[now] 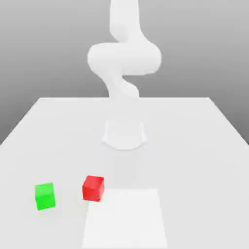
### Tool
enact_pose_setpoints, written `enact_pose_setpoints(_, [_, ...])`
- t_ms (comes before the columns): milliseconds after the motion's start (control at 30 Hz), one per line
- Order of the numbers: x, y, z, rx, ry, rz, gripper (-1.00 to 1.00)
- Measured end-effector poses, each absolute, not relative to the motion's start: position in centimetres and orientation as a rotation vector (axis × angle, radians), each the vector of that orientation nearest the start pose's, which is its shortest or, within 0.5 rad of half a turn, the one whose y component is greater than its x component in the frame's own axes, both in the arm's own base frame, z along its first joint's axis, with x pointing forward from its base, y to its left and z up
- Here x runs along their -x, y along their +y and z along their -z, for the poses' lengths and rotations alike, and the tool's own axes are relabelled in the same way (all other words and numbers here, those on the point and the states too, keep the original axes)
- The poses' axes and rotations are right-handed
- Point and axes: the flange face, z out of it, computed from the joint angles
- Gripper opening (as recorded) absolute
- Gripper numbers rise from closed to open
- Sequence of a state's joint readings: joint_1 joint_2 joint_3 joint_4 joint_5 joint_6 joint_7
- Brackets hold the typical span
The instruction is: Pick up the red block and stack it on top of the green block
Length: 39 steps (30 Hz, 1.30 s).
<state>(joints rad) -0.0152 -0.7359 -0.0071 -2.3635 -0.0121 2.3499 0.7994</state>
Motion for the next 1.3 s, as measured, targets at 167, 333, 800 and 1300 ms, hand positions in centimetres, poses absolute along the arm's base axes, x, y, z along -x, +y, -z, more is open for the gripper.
enact_pose_setpoints(167, [-41.3,-3.6,-53.7,2.614,1.192,0.746,0.00])
enact_pose_setpoints(333, [-41.3,-6.2,-41.1,2.705,1.299,0.507,0.00])
enact_pose_setpoints(800, [-32.8,-9.0,-14.9,2.779,1.466,0.001,0.00])
enact_pose_setpoints(1300, [-32.8,-9.0,-19.9,2.776,1.469,0.000,-1.00])
